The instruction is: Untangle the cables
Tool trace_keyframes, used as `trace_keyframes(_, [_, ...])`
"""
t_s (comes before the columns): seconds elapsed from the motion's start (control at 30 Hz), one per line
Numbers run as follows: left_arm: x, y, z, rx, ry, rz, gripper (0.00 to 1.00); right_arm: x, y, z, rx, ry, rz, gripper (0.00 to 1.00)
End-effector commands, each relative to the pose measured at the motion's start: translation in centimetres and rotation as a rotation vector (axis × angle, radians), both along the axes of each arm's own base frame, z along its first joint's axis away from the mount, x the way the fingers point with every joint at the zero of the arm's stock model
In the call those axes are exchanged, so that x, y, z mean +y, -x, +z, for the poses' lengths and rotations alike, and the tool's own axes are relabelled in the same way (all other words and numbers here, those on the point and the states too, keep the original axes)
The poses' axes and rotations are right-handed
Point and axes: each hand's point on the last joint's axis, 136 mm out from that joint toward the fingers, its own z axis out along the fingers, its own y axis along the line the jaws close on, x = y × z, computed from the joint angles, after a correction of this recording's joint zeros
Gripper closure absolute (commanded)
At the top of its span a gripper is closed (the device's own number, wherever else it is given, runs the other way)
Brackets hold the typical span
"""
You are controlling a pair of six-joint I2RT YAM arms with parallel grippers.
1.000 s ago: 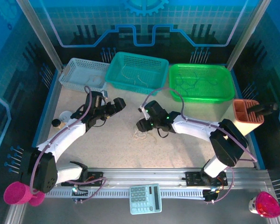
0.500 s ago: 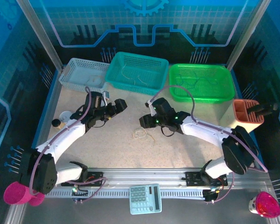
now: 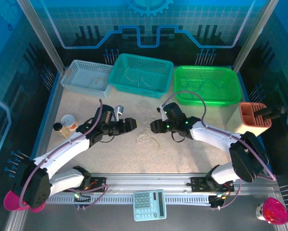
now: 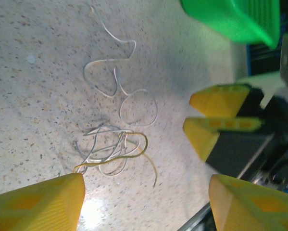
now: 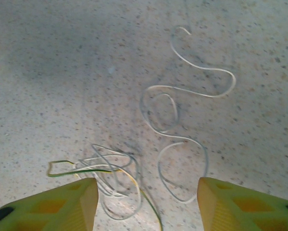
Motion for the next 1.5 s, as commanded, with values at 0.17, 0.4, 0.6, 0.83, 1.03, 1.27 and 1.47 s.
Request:
trace_keyframes(0.17, [-2.9, -0.3, -2.0, -0.147, -0.26, -0.23, 0.42, -1.3, -0.1, 0.9, 0.003, -0.075, -0.052, 0.42])
trace_keyframes(0.4, [-4.6, -1.3, -4.3, -0.136, -0.3, -0.275, 0.46, -2.0, 0.1, 1.2, -0.002, -0.088, -0.075, 0.42])
trace_keyframes(0.6, [-5.1, -1.9, -6.1, -0.117, -0.321, -0.281, 0.61, -2.0, 0.2, 1.4, -0.001, -0.103, -0.075, 0.42])
trace_keyframes(0.83, [-6.1, -2.8, -2.8, -0.166, -0.31, -0.315, 1.0, -1.6, 0.3, 2.3, -0.012, -0.14, -0.063, 0.42])
trace_keyframes(1.03, [-7.3, -2.9, 2.8, -0.212, -0.26, -0.38, 1.0, -1.1, 0.2, 3.9, -0.051, -0.17, -0.032, 0.42])
trace_keyframes(1.27, [-8.1, -2.8, 7.1, -0.177, -0.112, -0.408, 1.0, -0.4, 0.0, 7.3, -0.127, -0.213, 0.015, 0.42])
trace_keyframes(1.47, [-8.5, -2.2, 9.8, -0.165, -0.005, -0.434, 1.0, -0.5, 0.1, 9.0, -0.188, -0.248, 0.066, 0.41])
